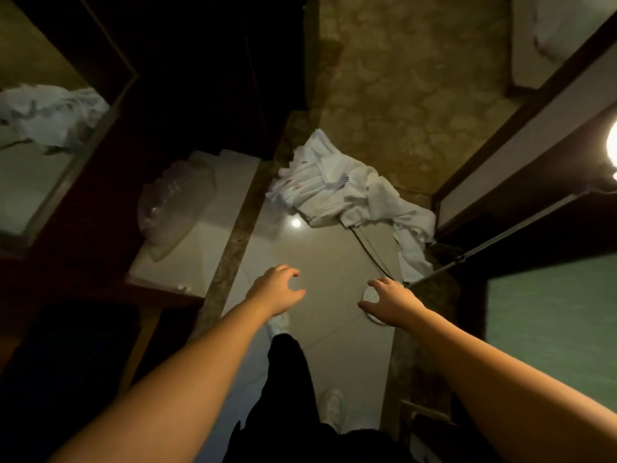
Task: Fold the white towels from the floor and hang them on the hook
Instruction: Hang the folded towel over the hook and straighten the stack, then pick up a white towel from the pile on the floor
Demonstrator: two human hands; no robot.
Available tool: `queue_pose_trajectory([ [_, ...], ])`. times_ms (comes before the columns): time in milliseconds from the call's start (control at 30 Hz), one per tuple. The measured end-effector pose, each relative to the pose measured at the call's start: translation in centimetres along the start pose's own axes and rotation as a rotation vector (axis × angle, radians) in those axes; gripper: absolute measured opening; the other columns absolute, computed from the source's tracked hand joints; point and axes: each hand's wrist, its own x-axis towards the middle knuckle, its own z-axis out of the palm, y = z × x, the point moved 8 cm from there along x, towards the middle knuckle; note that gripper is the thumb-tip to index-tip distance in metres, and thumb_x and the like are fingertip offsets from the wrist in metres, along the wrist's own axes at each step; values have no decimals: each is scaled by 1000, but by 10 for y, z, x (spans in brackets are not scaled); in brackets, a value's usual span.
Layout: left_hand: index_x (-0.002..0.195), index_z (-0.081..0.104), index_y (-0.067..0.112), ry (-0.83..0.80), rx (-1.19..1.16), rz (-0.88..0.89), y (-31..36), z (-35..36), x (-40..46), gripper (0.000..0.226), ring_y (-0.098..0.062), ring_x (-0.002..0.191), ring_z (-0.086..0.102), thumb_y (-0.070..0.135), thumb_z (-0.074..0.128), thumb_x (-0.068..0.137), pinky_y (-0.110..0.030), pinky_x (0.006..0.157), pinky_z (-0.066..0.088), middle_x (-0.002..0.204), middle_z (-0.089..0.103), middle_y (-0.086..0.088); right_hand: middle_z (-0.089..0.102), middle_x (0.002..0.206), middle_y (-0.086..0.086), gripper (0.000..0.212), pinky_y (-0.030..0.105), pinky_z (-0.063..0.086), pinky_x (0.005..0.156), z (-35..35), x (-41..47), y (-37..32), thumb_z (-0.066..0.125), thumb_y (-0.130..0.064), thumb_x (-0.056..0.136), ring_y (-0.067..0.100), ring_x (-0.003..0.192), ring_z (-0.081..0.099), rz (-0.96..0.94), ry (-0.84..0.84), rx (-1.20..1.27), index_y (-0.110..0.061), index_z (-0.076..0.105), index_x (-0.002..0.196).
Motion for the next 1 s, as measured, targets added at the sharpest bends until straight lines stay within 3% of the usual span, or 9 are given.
queue_pose_trajectory([
  [233, 143, 50, 22, -140, 94, 88, 32, -16, 154, 55, -25, 131, 49, 46, 61, 94, -37, 106, 42, 150, 45, 1, 43, 153, 5, 81, 41, 40, 106, -37, 119, 37, 54, -68, 87, 28, 136, 43, 143, -41, 75, -24, 38, 152],
  [400, 144, 50, 22, -191, 65, 65, 28, -51, 269, 53, -25, 132, 49, 40, 60, 95, -36, 107, 43, 150, 45, -2, 40, 155, 6, 75, 40, 39, 110, -67, 219, 43, 56, -60, 91, 28, 139, 40, 217, -91, 145, -21, 37, 153],
  [733, 137, 57, 12, -225, 52, 74, 29, -73, 460, 48, -28, 128, 51, 32, 63, 94, -38, 105, 43, 142, 53, -10, 44, 150, 10, 73, 39, 39, 110, -117, 407, 42, 66, -51, 90, 28, 137, 43, 123, -131, 243, -17, 42, 150],
  [833, 132, 60, 11, -254, -21, 23, 26, -58, 522, 44, -28, 125, 54, 31, 64, 93, -32, 99, 44, 138, 55, -8, 44, 150, 10, 72, 37, 39, 109, -127, 475, 46, 68, -47, 90, 27, 136, 44, 101, -135, 277, -15, 44, 149],
  [1000, 133, 58, 12, -205, -358, -213, 11, -31, 631, 45, -22, 111, 58, 28, 68, 92, -27, 90, 43, 134, 61, -8, 45, 152, 9, 72, 31, 35, 111, -123, 587, 63, 72, -44, 88, 24, 137, 44, 116, -150, 417, -14, 46, 148],
])
